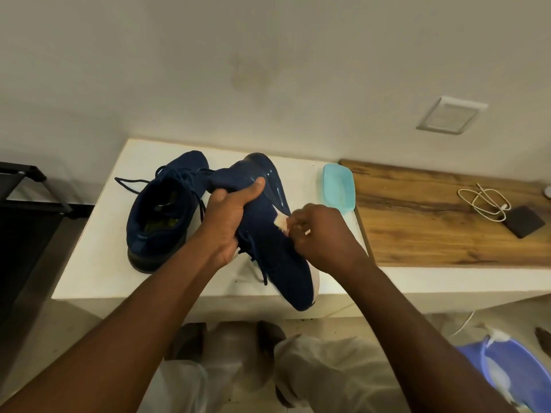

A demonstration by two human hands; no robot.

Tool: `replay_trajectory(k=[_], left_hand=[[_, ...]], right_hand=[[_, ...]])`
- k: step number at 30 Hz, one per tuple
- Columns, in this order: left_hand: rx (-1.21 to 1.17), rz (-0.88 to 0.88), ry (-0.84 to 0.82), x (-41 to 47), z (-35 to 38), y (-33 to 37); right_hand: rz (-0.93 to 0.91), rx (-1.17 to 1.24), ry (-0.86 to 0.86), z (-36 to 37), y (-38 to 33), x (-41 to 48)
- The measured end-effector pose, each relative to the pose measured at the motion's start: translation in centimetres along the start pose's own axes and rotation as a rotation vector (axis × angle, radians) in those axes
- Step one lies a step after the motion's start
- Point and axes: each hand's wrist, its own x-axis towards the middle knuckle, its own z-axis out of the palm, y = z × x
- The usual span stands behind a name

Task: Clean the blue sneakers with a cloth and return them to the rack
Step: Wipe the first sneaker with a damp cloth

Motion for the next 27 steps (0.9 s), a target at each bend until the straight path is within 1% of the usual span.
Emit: replay_trajectory(k=[3, 5, 6, 7, 9, 11, 13, 15, 19, 20, 21, 22, 23, 25, 27], left_hand=[[0.000, 0.024, -0.013, 0.1, -0.2, -0.1], [-0.011, 0.022, -0.025, 0.3, -0.2, -0.3], [-0.010, 0.020, -0.025, 0.4, -0.2, -0.3], [-0.008, 0.019, -0.023, 0.5, -0.3, -0.3], [-0.004, 0.021, -0.028, 0.7, -0.5, -0.3], [0.011, 0.039, -0.060, 0.7, -0.5, -0.4], [0.017, 0.050, -0.068, 0.8, -0.3, -0.7], [0.007, 0.050, -0.037, 0.8, -0.5, -0.9], [0.001, 0.052, -0.022, 0.7, -0.4, -0.7], [0.000, 0.054, -0.028, 0.7, -0.2, -0.6], [0.000, 0.054, -0.033, 0.6, 0.1, -0.5], [-0.002, 0.057, -0.034, 0.5, 0.3, -0.5], [-0.003, 0.062, -0.030, 0.5, 0.4, -0.4], [0.003, 0.068, -0.028, 0.4, 0.5, -0.6], [0.023, 0.076, -0.030, 0.4, 0.4, -0.8]], right_hand=[[0.110, -0.042, -0.197, -0.9, 1.6, -1.2], [0.144, -0.055, -0.273, -1.2, 2.3, -1.5], [0.140, -0.032, -0.251, -1.0, 2.5, -1.4], [0.123, 0.014, -0.176, -0.7, 2.5, -1.1], [0.078, 0.118, 0.043, 0.1, 1.8, -0.1], [-0.004, 0.196, 0.202, 1.0, 0.8, 1.4], [-0.055, 0.212, 0.243, 1.5, 0.3, 2.5], [-0.031, 0.168, 0.165, 1.4, 0.4, 2.5], [0.101, 0.069, -0.155, -0.7, 2.3, -0.1], [0.121, 0.055, -0.202, -1.2, 2.6, -0.7], [0.133, 0.049, -0.204, -1.4, 2.9, -0.9], [0.123, 0.059, -0.152, -1.3, 2.8, -0.9], [0.093, 0.077, -0.062, -0.7, 2.5, -0.6], [0.006, 0.123, 0.121, 0.5, 1.7, 0.6], [-0.083, 0.146, 0.242, 1.4, 0.6, 1.9]])
